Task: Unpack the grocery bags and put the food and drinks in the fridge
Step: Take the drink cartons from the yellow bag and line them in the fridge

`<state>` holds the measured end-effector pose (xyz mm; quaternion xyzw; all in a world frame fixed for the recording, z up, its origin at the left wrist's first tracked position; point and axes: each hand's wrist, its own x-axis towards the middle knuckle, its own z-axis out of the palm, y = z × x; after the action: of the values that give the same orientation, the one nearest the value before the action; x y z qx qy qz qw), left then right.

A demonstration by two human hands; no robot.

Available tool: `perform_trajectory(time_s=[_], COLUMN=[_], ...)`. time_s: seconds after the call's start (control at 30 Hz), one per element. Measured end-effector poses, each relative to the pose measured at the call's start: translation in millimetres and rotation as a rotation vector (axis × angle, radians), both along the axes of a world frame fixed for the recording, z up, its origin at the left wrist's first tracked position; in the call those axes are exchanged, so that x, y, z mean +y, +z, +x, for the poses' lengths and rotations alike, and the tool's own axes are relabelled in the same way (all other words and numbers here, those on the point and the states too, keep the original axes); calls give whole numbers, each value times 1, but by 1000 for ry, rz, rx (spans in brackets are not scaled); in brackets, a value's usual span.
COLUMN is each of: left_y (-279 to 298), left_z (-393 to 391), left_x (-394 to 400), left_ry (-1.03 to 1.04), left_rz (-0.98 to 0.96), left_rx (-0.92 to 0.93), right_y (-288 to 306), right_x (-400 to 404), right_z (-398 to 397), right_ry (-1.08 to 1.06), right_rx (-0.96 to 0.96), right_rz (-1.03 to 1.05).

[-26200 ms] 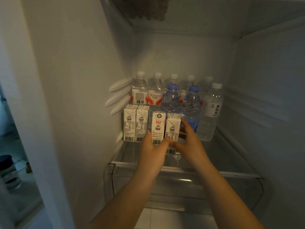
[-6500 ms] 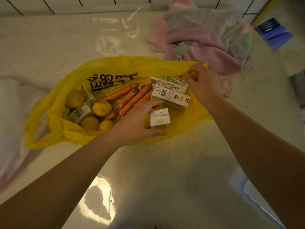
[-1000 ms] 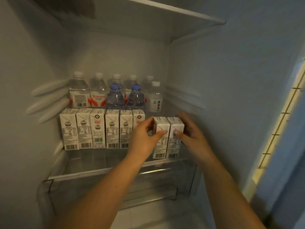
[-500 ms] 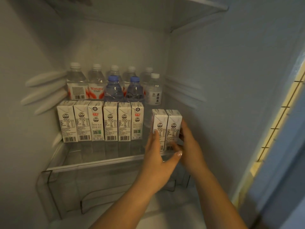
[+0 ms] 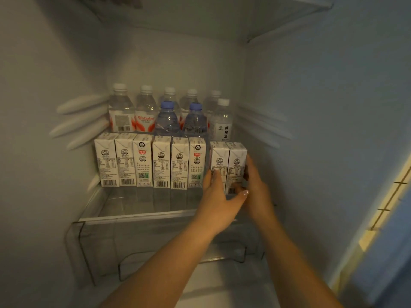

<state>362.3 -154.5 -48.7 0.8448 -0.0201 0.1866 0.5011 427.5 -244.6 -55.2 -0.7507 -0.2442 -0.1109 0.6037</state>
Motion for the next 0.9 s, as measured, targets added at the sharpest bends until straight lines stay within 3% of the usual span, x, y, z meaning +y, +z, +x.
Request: perform_trajectory(time_s=[0.13, 0.43, 0.9], left_y=[-5, -20, -15], left_z=[6, 5, 24], left_x=[3, 3, 6], left_ry=[58, 105, 122], left_rz=[-6, 232, 161], left_rx=[-18, 29, 78], right_y=[-1, -8, -5], right_x=[3, 2, 11], right_z=[13, 33, 46], right_ry=[-8, -27, 4], right_rx=[3, -31, -19], right_rz=[3, -125, -110])
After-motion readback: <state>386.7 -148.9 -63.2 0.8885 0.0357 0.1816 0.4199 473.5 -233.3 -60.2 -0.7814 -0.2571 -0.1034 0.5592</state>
